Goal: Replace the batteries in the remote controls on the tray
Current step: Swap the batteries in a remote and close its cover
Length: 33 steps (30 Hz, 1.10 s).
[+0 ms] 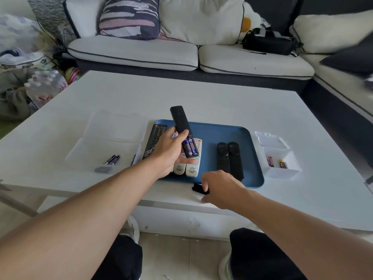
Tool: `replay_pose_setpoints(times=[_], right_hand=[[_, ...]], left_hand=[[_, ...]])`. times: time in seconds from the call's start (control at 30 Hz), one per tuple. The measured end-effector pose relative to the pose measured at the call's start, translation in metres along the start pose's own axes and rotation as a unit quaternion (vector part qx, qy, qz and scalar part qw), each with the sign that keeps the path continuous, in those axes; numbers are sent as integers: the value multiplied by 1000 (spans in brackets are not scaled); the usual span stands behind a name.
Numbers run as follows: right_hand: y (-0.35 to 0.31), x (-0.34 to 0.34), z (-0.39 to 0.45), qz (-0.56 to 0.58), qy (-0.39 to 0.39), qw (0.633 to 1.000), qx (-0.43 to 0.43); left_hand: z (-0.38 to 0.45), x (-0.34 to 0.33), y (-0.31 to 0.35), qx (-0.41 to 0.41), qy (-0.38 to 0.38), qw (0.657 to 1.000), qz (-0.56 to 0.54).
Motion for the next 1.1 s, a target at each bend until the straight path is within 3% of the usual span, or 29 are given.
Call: replay_pose_setpoints(times=[0.23,0.37,0.47,0.57,0.63,0.9,1.1], right_hand=[[4,3,-9,-61,18,998,1],[-1,15,-10,-38,45,998,-7],[-1,35,-11,19,174,984,-23],[-1,52,-9,56,325,944,7],[2,57,-6,52,360,930,55],[2,62,2,26,315,938,141],[-4,62,6,22,295,944,146]], left_hand=[[-4,-9,2,13,-51,999,12],[-6,-11,3,15,-68,998,11],[-8,-11,4,11,-73,997,21],[-7,-9,2,4,-68,996,50],[-5,-8,2,5,-71,996,50],[-5,-2,0,7,-70,997,30],[-5,5,-1,-4,-65,996,54]])
Point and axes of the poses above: each hand's wrist, its own z-axis towards the middle knuckle, its own x-axis out of the back of the hand, y = z × x, the point moved 2 cm from there along z, towards the middle knuckle, and after that the axes turned 12 degrees about x, right-handed, at the moved point
